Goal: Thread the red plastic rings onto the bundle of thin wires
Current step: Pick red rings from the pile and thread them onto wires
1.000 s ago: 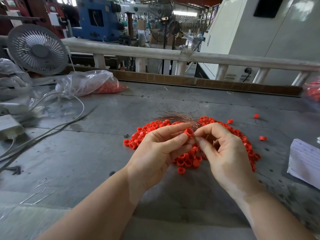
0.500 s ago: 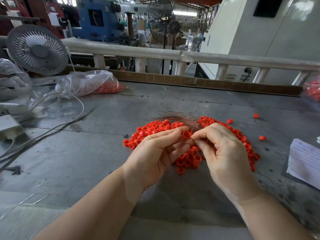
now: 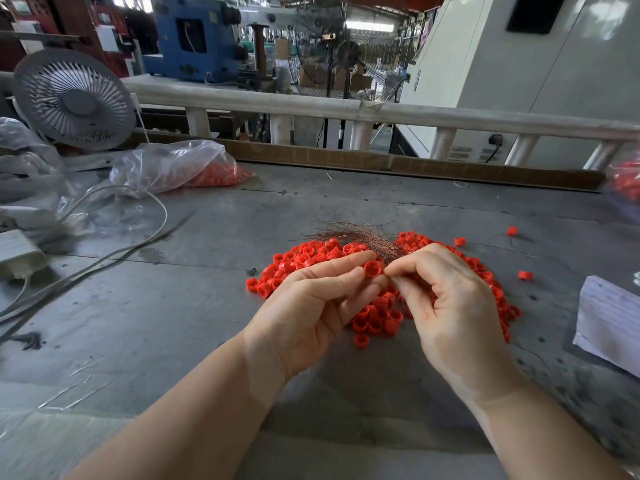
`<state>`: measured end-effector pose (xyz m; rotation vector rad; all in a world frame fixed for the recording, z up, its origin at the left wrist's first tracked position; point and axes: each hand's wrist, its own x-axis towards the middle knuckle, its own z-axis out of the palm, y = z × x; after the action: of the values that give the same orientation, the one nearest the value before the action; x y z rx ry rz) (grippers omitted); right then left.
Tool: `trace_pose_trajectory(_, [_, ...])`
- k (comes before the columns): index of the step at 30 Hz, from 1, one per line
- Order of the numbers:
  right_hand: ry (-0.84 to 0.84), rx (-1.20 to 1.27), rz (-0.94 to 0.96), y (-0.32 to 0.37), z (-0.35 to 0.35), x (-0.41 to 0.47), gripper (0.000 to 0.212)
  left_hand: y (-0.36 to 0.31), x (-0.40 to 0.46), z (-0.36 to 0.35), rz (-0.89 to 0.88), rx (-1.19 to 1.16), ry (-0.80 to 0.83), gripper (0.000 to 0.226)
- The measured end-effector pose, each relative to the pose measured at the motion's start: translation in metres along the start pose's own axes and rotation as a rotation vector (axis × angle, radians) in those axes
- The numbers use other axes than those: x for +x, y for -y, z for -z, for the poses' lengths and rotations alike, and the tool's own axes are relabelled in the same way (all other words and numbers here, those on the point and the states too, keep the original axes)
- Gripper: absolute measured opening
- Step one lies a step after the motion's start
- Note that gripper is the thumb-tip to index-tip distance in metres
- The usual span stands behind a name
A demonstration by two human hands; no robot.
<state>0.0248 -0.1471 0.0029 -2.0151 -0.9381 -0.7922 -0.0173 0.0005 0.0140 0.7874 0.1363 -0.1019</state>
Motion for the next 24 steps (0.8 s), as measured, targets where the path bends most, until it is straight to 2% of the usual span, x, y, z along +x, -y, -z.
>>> trace_pose_trajectory(19, [0.019, 0.110, -0.063, 0.0017, -0.0005, 0.0004, 0.008, -0.0005, -0.0009, 0.0000, 0.013, -0.046, 0.006, 0.019])
trace_pose_trajectory(24, [0.016, 0.113, -0.074, 0.0017, -0.0007, 0.0007, 0.010, 0.0000, -0.0002, 0.0005, 0.023, -0.053, 0.034, 0.026])
